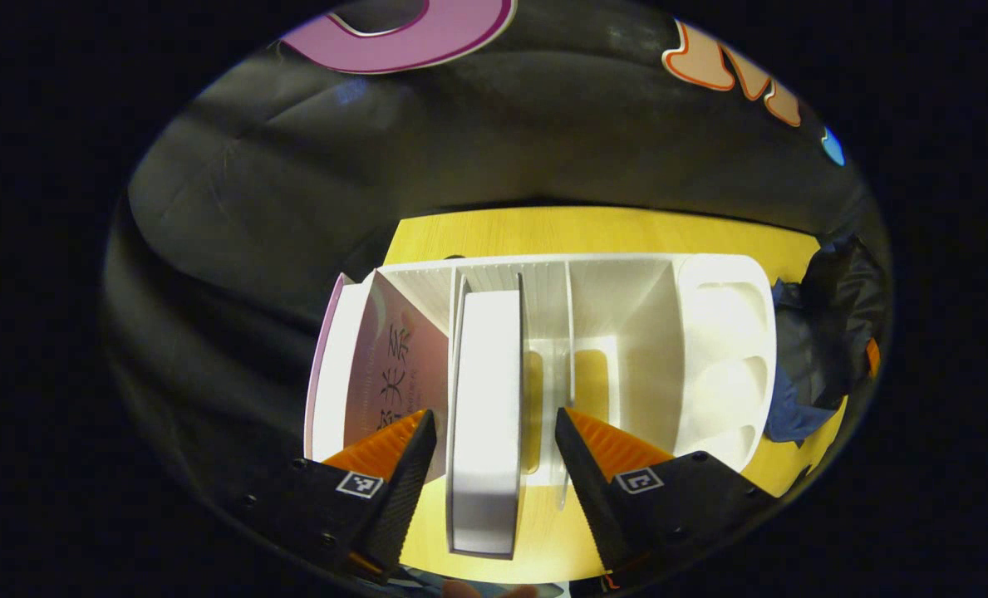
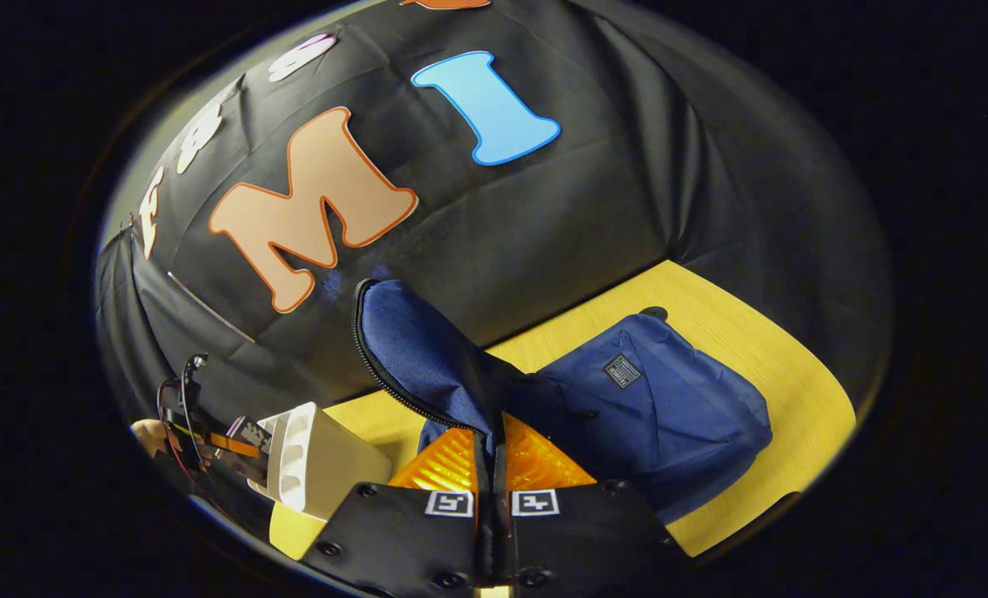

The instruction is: Open the schoolbag, grab two books from the bookshelf and put them into the schoolbag.

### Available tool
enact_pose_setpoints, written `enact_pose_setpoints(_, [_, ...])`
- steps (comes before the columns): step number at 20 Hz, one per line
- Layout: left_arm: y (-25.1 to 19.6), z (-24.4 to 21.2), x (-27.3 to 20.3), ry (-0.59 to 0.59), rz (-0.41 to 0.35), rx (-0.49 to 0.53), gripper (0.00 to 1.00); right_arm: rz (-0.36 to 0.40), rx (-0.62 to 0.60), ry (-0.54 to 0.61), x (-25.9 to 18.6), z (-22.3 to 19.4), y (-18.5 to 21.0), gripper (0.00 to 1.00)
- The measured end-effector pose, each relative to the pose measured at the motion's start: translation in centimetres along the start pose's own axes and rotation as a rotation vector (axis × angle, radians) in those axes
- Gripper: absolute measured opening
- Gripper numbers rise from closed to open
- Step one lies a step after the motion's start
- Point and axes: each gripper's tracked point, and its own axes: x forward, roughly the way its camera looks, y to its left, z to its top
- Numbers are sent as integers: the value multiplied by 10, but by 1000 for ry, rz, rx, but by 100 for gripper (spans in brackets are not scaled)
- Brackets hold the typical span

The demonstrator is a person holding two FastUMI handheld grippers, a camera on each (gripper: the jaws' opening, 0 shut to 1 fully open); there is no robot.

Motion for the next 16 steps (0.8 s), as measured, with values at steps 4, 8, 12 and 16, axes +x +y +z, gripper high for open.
enact_pose_setpoints(4, [-21, -11, -1, 81, -82, 25, 39, -2, 1, 1, 0, -2, 0, 2])
enact_pose_setpoints(8, [-20, -8, -1, 78, -67, 23, 36, -5, 4, 2, 1, -1, 0, 3])
enact_pose_setpoints(12, [-17, -2, -7, 47, -66, 55, 33, -9, 8, 0, 0, -1, -1, 2])
enact_pose_setpoints(16, [-6, 2, -24, 12, -56, 78, 33, -11, 9, 2, 0, -1, -1, 3])
